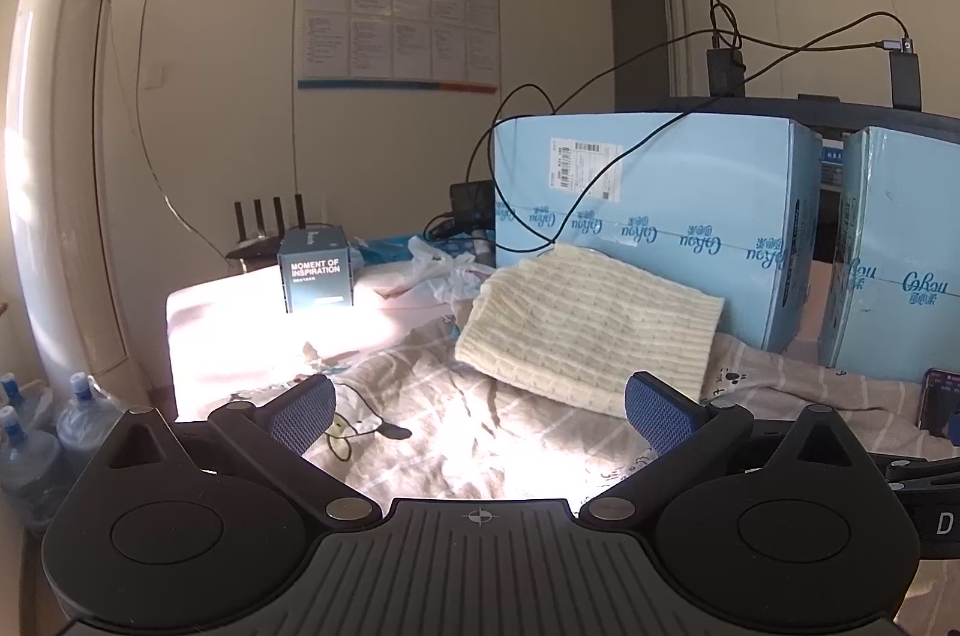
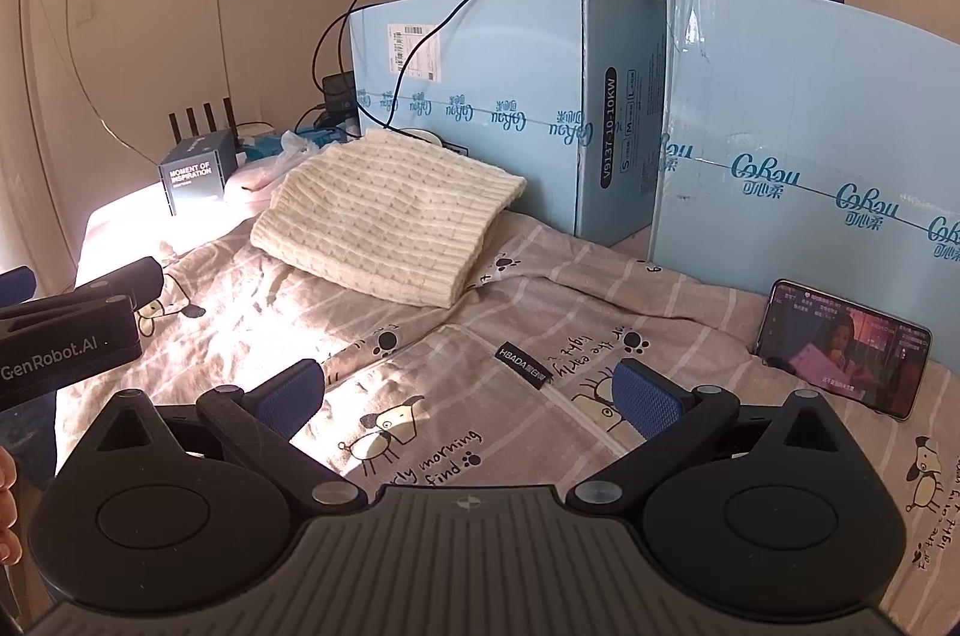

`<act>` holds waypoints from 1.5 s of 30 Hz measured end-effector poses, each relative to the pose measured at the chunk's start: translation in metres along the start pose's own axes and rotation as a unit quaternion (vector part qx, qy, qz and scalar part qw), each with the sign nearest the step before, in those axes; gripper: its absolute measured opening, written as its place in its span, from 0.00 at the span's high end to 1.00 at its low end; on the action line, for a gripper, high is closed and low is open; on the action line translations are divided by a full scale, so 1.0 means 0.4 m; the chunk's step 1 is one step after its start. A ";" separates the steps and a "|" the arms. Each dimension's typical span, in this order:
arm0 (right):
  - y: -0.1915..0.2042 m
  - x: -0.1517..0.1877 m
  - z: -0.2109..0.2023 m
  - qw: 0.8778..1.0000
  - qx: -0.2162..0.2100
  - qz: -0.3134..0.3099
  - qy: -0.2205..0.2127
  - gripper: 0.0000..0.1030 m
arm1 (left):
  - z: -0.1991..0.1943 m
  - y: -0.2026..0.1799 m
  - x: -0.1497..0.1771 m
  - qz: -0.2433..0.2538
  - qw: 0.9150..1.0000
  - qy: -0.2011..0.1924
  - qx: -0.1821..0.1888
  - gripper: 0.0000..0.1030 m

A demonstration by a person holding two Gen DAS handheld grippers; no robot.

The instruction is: Fold clothes

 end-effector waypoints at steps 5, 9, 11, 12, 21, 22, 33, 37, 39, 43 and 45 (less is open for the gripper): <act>0.001 0.001 0.000 1.000 -0.001 -0.001 0.000 0.00 | -0.001 0.002 0.000 0.000 1.000 -0.001 0.000 0.00; 0.001 0.000 0.001 1.000 -0.002 -0.002 0.000 0.00 | -0.003 -0.002 -0.001 0.001 1.000 -0.002 0.002 0.00; 0.003 0.000 0.000 1.000 -0.003 -0.002 -0.001 0.00 | -0.004 -0.003 -0.002 0.002 1.000 -0.002 0.003 0.00; 0.004 0.000 -0.001 1.000 -0.003 -0.003 -0.001 0.00 | -0.006 -0.004 -0.003 0.002 1.000 -0.002 0.003 0.00; 0.007 0.000 -0.002 1.000 -0.007 -0.008 -0.003 0.00 | -0.007 -0.004 -0.005 0.002 1.000 -0.004 0.003 0.00; 0.008 0.000 -0.003 1.000 -0.007 -0.008 -0.003 0.00 | -0.007 -0.004 -0.005 0.002 1.000 -0.004 0.003 0.00; 0.011 0.001 -0.003 1.000 -0.008 -0.013 -0.003 0.00 | -0.006 -0.007 -0.004 0.004 1.000 -0.004 0.004 0.00; 0.012 0.001 -0.002 1.000 -0.009 -0.015 -0.003 0.00 | -0.004 -0.007 -0.002 0.004 1.000 -0.003 0.004 0.00; 0.013 0.002 -0.002 1.000 -0.009 -0.016 -0.003 0.00 | -0.005 -0.008 -0.002 0.004 1.000 -0.004 0.004 0.00; 0.015 0.002 -0.001 1.000 -0.010 -0.019 -0.003 0.00 | -0.005 -0.009 0.000 0.004 1.000 -0.003 0.004 0.00; 0.016 0.002 -0.002 1.000 -0.011 -0.021 -0.003 0.00 | -0.005 -0.009 0.000 0.004 1.000 -0.003 0.004 0.00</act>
Point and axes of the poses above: each gripper's, at about its wrist camera, not at the fingertips, and z roughly the way its jaws point, y to its left, x to its underside, the point moved 8 cm from there along z, roughly the way its jaws point, and after that the axes turned 9 degrees about -y, right-handed, at the moved point
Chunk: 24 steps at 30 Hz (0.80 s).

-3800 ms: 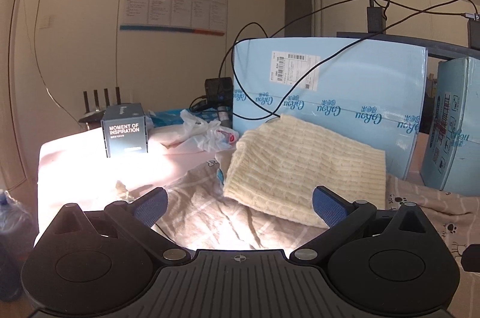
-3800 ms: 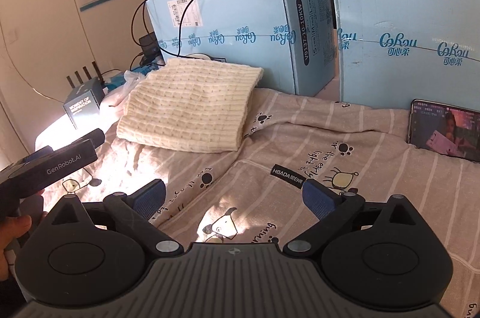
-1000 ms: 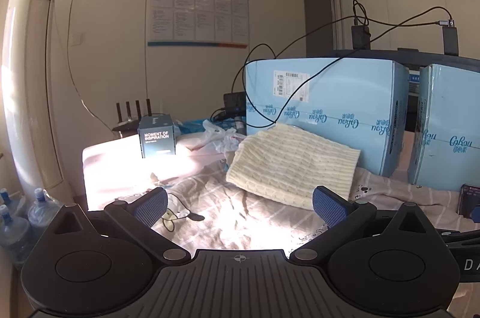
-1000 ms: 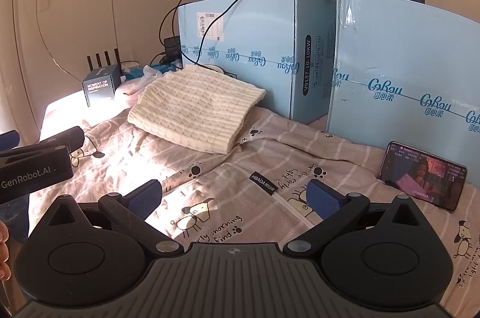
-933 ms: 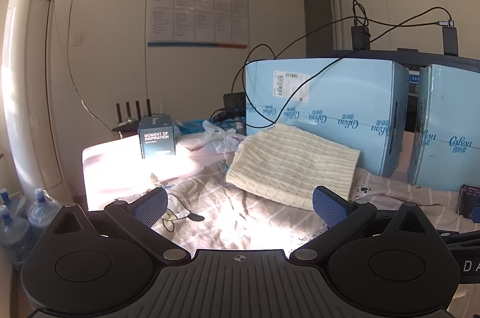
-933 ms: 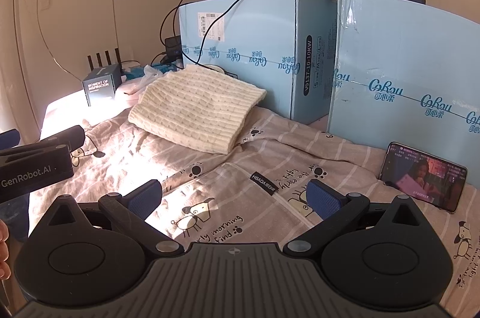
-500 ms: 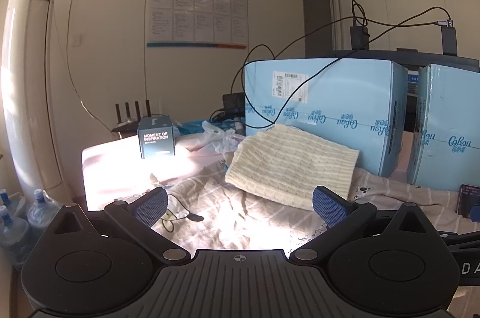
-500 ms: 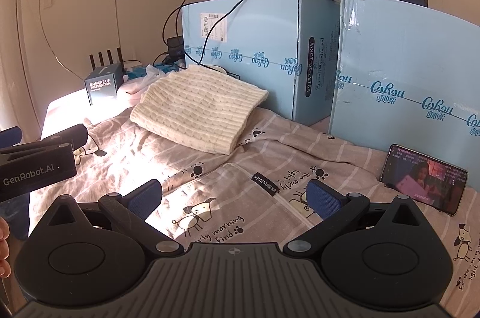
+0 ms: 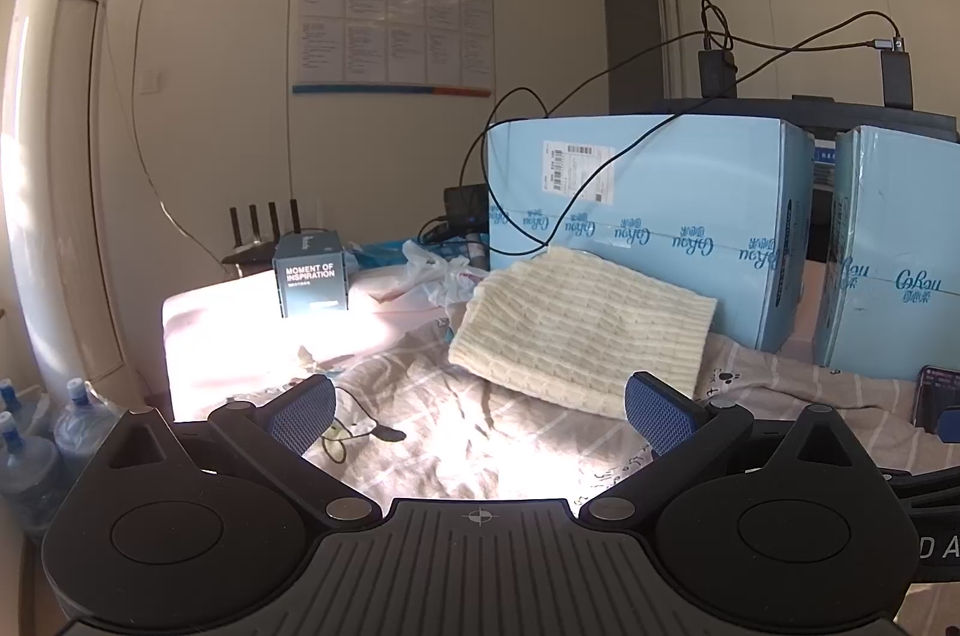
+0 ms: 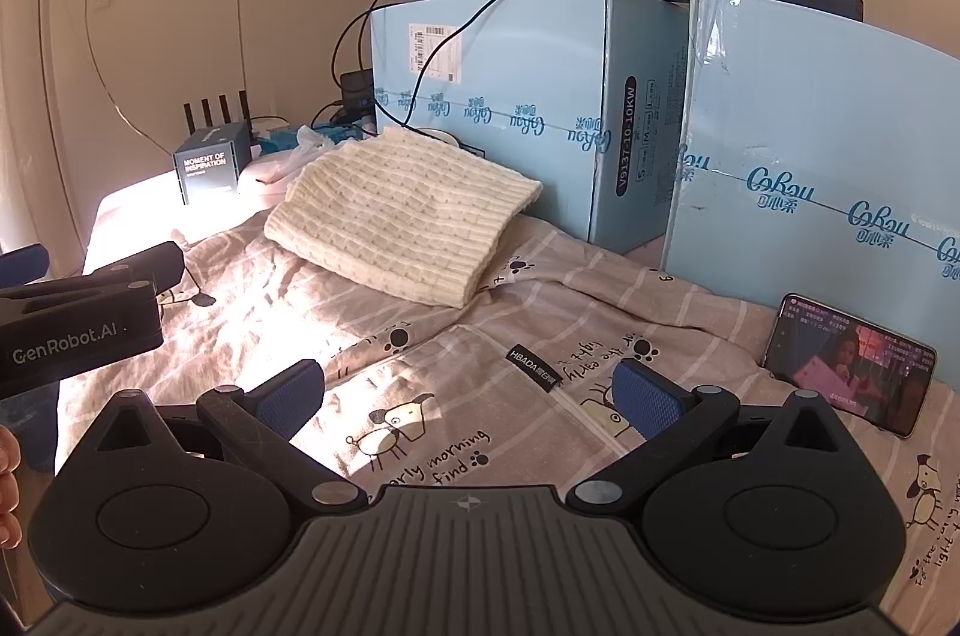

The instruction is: Fold clothes

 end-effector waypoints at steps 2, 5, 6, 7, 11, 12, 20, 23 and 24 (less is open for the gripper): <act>0.001 0.000 0.000 1.000 0.000 -0.001 0.000 0.00 | -0.001 0.000 0.001 0.000 1.000 0.000 0.000 0.00; 0.002 0.001 0.000 1.000 -0.001 -0.003 0.000 0.00 | -0.002 0.000 0.001 0.000 1.000 0.000 0.000 0.00; 0.003 0.002 0.000 1.000 -0.001 -0.004 0.001 0.00 | -0.003 0.000 0.001 0.000 1.000 0.000 -0.001 0.00; 0.004 0.002 0.000 1.000 -0.001 -0.005 0.001 0.00 | -0.003 0.000 0.002 0.000 1.000 0.000 -0.001 0.00; 0.005 0.003 0.000 1.000 -0.002 -0.008 0.001 0.00 | -0.001 -0.001 0.001 0.000 1.000 0.000 0.000 0.00; 0.005 0.003 0.000 1.000 -0.002 -0.008 0.001 0.00 | -0.002 -0.001 0.001 0.000 1.000 0.000 0.000 0.00; 0.005 0.004 0.000 1.000 -0.002 -0.009 0.001 0.00 | -0.003 0.000 0.001 0.000 1.000 0.001 -0.001 0.00; 0.006 0.005 0.000 1.000 -0.001 -0.009 0.002 0.00 | -0.003 0.000 0.002 0.000 1.000 0.001 0.000 0.00; 0.006 0.005 0.001 1.000 -0.002 -0.010 0.002 0.00 | -0.002 0.000 0.002 0.000 1.000 0.001 0.000 0.00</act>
Point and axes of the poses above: each gripper's, at about its wrist camera, not at the fingertips, and z roughly the way its jaws point, y to its left, x to its underside, the point moved 8 cm from there along z, roughly the way its jaws point, and after that the axes turned 9 degrees about -y, right-handed, at the moved point
